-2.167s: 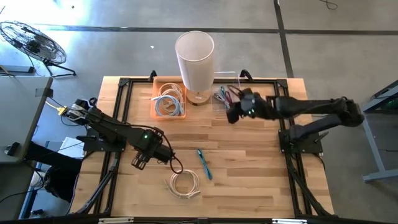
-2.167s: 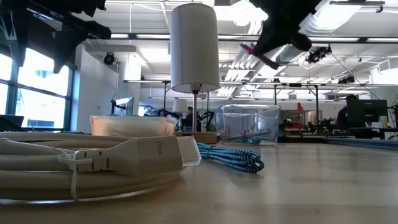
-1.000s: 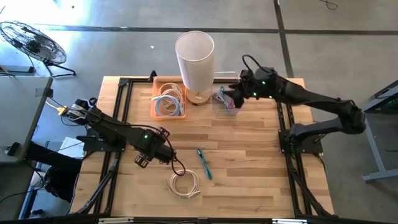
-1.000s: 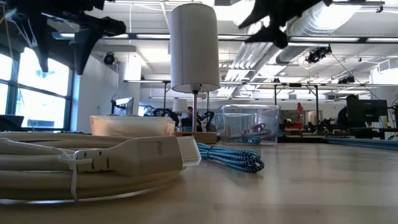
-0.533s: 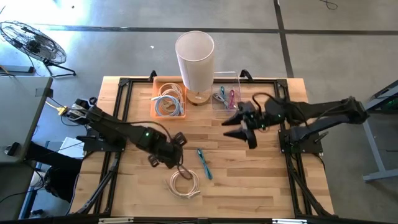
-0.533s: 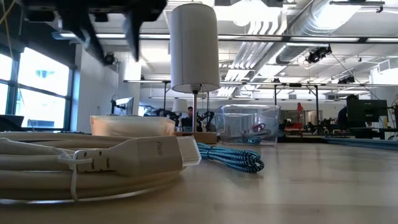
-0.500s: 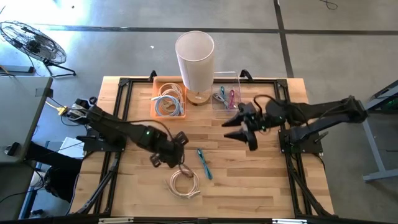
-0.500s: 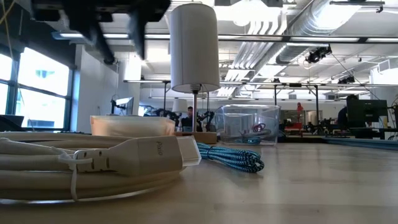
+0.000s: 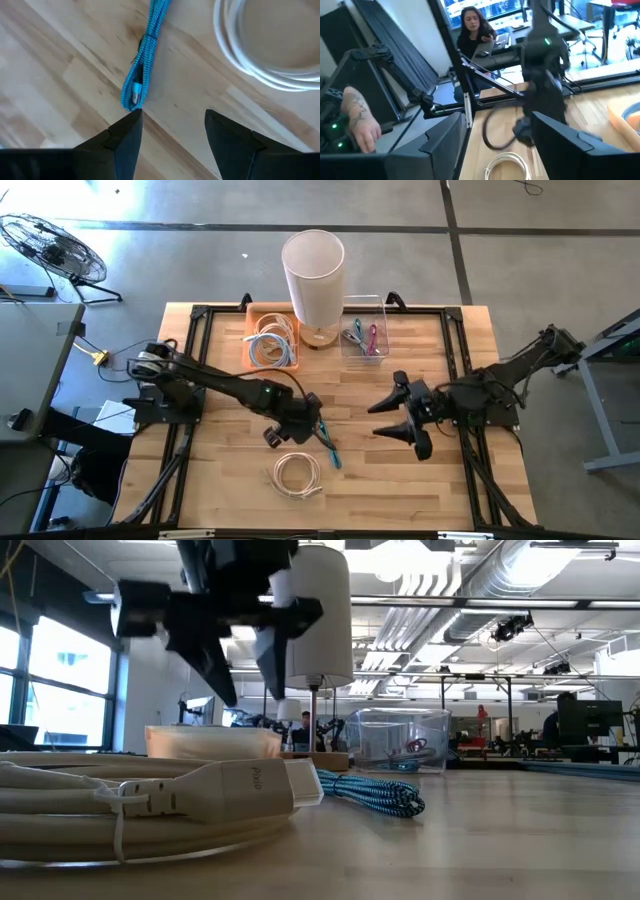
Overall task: Pick & Place USB Port
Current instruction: Put the blue and black charger cable into the transparent bin
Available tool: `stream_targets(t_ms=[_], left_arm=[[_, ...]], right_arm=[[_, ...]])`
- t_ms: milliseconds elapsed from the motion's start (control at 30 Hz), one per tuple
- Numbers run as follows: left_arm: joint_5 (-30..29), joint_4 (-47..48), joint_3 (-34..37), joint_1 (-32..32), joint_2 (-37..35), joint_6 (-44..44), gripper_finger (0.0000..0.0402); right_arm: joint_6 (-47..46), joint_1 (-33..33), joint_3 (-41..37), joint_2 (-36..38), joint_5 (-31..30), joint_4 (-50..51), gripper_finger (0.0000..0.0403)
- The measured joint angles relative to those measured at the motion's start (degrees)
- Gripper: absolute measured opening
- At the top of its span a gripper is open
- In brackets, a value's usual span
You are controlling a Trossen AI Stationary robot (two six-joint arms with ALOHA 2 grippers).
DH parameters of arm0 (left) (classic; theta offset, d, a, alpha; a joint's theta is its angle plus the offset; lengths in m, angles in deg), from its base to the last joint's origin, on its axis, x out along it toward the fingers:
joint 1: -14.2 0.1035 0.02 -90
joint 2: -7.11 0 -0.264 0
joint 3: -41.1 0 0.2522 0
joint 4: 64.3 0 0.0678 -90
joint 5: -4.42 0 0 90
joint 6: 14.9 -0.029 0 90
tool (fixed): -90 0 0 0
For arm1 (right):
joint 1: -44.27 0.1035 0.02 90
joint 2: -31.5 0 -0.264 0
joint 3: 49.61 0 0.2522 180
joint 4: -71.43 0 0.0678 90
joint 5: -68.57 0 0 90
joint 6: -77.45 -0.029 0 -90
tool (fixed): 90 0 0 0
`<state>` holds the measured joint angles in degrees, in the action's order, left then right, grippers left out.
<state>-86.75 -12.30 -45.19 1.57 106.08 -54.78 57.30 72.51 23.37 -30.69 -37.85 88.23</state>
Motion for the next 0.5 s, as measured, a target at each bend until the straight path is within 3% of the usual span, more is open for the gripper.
stream_targets(t_ms=[167, 367, 500], left_arm=[[1.89, -6.98, 0.00, -0.08, 2.67, -0.35, 0.0209], [-1.08, -13.20, 0.00, -0.08, 2.68, -6.48, 0.0209], [1.51, -15.93, -0.21, 0.67, 4.08, -7.86, 0.0209]], right_arm=[[2.92, 1.57, -0.02, 0.02, -1.63, -0.34, 0.0229], [3.37, 1.59, -0.02, 0.02, 0.34, -0.34, 0.0229], [4.32, 1.96, -0.02, 0.03, -1.03, -2.02, 0.0229]])
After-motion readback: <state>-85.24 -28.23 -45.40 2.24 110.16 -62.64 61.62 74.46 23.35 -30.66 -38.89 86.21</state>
